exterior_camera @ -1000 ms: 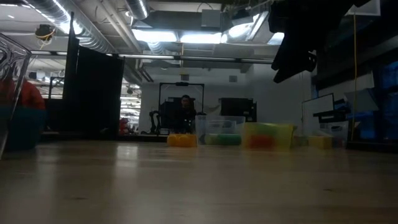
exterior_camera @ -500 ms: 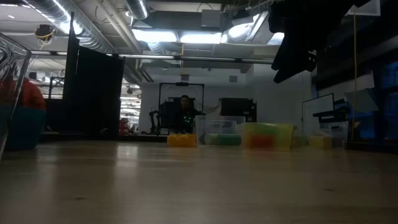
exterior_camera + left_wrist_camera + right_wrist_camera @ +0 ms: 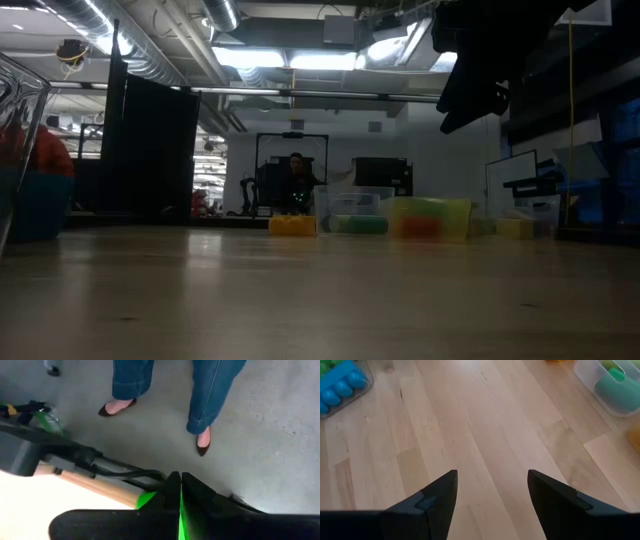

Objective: Sort blocks by size
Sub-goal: Put the green 2 stud game piece into the yellow bin

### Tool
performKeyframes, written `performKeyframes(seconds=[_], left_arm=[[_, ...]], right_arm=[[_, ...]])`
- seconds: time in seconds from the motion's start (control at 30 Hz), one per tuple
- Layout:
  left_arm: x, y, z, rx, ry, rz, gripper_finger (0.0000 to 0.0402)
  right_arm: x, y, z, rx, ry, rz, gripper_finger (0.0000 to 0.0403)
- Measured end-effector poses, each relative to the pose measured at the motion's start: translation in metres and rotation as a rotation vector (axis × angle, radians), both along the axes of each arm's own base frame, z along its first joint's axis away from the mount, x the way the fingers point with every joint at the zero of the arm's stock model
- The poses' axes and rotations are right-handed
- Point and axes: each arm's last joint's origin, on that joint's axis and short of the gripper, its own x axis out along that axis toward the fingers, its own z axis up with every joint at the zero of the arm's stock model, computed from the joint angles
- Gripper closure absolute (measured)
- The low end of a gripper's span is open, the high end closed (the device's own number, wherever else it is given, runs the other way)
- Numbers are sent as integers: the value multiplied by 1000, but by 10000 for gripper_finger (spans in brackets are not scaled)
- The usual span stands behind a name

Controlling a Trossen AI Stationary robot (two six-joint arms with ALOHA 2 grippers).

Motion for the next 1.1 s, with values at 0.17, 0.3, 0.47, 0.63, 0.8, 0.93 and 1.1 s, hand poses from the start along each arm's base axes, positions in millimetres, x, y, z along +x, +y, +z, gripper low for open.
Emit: performKeyframes(seconds=[0.17, 0.3, 0.47, 0.63, 0.8, 0.93, 1.1], left_arm=[[2, 0, -9, 23, 15, -3, 400], [1, 1, -20, 70, 36, -43, 400], [3, 9, -21, 133, 32, -47, 400], [14, 25, -21, 192, 20, 19, 400], [30, 42, -21, 213, 0, 74, 400], [44, 62, -21, 223, 9, 128, 400], [59, 86, -21, 235, 30, 192, 400]], right_arm=[[0, 0, 0, 0, 2, 0, 162], [0, 0, 0, -1, 4, 0, 162], [0, 0, 0, 0, 4, 0, 162], [0, 0, 0, 0, 3, 0, 162], [0, 0, 0, 0, 4, 0, 162], [0, 0, 0, 0, 4, 0, 162], [0, 0, 0, 0, 4, 0, 162]])
